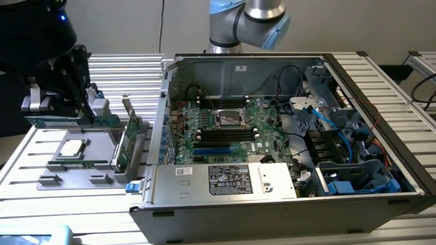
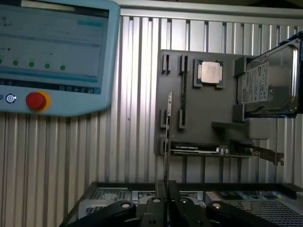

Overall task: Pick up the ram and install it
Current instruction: 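Pick up the ram and move it above insertion slot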

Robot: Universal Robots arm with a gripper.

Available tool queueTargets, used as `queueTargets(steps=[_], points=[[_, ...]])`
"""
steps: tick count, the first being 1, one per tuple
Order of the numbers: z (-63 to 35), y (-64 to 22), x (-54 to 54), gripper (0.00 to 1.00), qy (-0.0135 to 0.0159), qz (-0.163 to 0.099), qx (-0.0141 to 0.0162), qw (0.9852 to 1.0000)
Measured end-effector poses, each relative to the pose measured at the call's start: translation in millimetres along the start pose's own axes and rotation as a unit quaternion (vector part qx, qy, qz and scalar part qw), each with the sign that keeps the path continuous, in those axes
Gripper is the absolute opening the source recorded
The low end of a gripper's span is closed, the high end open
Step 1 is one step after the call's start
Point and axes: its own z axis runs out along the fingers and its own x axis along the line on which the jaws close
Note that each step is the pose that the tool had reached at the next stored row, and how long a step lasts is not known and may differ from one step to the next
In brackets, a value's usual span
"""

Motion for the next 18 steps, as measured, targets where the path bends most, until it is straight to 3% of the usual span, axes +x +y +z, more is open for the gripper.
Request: queueTargets(steps=[18], points=[[-2.7, -81.9, 0.7, 0.13, 0.0000, -0.005, -0.0018, 1.0000]])
